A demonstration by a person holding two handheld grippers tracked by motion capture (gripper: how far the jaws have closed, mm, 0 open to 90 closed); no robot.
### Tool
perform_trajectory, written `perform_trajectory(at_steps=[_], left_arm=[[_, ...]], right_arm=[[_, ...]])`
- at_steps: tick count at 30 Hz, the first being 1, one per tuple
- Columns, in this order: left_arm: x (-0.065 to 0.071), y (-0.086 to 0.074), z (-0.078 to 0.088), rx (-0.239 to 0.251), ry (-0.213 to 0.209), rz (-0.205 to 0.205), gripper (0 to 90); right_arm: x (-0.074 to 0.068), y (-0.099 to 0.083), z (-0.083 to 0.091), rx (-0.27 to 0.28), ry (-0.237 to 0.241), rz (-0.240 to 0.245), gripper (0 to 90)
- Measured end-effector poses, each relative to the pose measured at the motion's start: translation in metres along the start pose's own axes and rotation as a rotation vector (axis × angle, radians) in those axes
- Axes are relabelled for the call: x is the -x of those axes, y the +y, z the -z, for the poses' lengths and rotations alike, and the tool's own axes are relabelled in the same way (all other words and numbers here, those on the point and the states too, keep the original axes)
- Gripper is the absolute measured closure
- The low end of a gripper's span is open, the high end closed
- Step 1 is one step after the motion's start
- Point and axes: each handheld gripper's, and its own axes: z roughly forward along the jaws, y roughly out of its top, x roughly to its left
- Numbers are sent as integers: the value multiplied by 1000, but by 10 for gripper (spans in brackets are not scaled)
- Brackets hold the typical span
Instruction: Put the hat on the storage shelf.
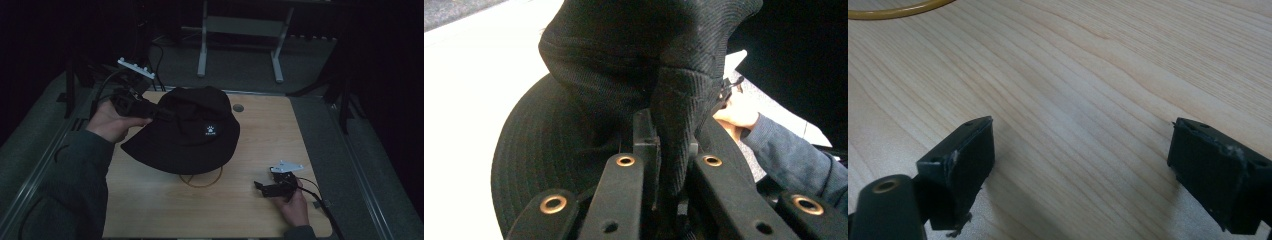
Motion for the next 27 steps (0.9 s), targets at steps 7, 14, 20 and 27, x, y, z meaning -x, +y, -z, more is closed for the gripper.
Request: perform_trajectory(at_steps=[7,14,20,27], left_arm=[[0,-3,-6,-19,6,-7,867],[-1,-6,-12,-37,2,-4,863],[0,-9,-20,-63,22,-8,852],[-2,-11,-31,-88,39,-12,821]], right_arm=[[0,0,0,0,0,0,114],[0,0,0,0,0,0,114],[0,0,0,1,-1,0,114],[0,0,0,1,-1,0,114]])
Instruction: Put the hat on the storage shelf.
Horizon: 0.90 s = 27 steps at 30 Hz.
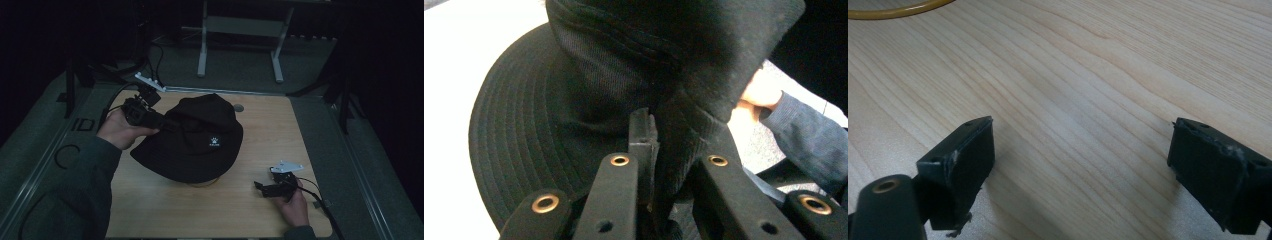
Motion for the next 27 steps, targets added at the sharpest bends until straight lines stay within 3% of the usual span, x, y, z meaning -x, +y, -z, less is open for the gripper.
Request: perform_trajectory(at_steps=[6,8,11,14,27], left_arm=[[-3,-2,-6,-5,-11,18,760],[-4,-2,-7,-11,-18,23,701],[-5,-2,-7,2,-52,35,653],[-6,-2,-5,14,-55,36,609],[-4,-3,0,19,18,35,345]], right_arm=[[0,0,0,0,0,0,114],[0,0,0,-1,0,0,114],[0,0,0,0,0,0,114],[0,0,0,0,0,0,114],[0,0,0,-1,0,-1,114]])
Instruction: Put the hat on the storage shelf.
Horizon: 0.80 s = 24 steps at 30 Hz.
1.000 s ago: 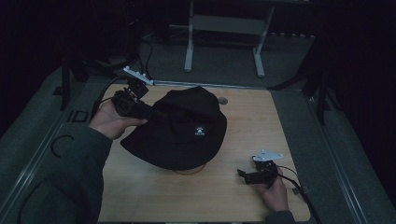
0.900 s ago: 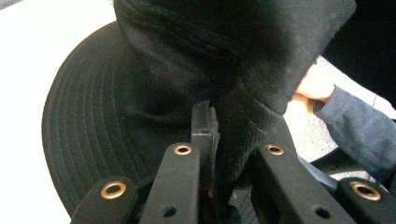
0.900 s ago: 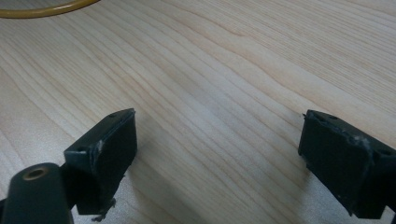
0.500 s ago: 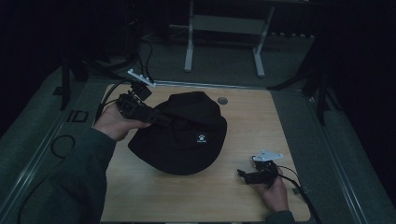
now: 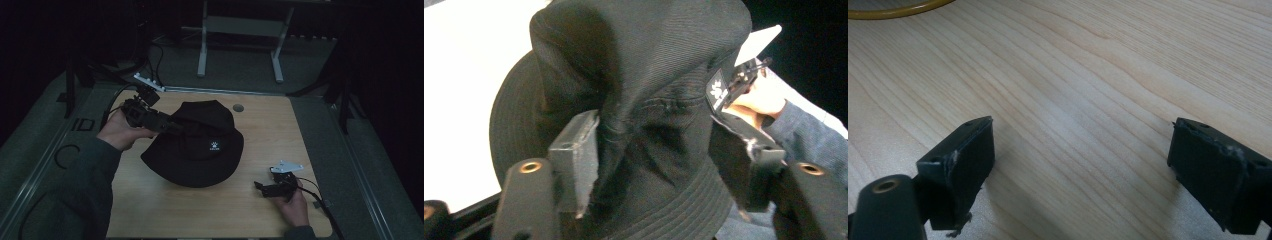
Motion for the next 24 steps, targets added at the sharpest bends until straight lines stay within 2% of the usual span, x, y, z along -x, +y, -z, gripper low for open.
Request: perform_trajectory(at_steps=[3,11,12,13,24], left_arm=[[0,0,1,1,17,2,285],[0,0,3,2,49,11,189],[-1,0,4,2,64,15,189],[-1,-1,4,1,70,17,151],[2,-3,8,15,89,5,146]], right_arm=[[0,0,0,0,0,0,114],[0,0,0,0,0,0,114],[0,0,0,0,0,0,114],[0,0,0,0,0,0,114],[0,0,0,0,-1,0,114]])
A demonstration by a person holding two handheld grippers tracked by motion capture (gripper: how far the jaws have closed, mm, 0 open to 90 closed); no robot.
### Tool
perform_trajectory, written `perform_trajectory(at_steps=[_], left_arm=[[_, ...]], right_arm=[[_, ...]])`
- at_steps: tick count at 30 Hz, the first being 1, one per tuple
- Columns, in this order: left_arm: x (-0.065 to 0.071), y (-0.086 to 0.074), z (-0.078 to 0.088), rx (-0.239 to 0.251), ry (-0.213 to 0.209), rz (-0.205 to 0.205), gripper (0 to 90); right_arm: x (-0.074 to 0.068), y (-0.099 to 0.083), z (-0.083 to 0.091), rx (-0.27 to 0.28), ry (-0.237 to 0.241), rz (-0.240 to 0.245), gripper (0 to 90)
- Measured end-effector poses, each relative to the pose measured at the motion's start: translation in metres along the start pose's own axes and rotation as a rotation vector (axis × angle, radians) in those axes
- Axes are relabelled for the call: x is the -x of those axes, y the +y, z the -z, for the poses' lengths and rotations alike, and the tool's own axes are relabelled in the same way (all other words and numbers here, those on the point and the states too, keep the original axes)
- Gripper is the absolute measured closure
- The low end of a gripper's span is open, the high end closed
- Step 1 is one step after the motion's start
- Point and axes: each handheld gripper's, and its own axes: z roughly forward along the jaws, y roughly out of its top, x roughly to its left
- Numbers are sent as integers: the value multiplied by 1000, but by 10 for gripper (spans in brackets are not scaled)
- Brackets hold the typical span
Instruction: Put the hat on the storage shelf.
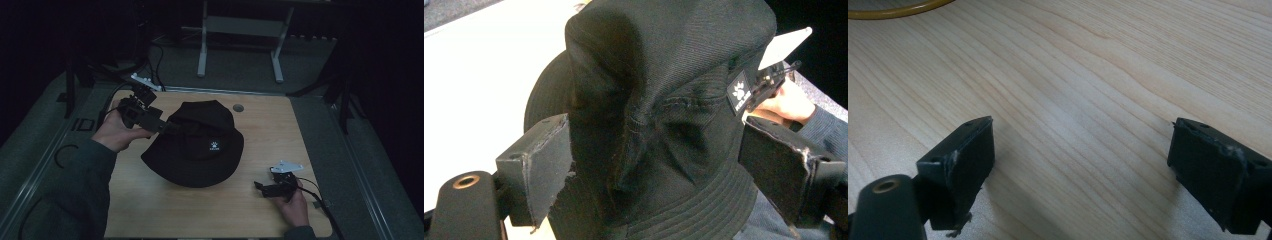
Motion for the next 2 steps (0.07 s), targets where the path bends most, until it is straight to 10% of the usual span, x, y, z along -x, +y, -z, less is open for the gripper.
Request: perform_trajectory(at_steps=[2], left_arm=[[-1,0,0,1,-1,0,146]], right_arm=[[0,0,0,0,0,0,114]])
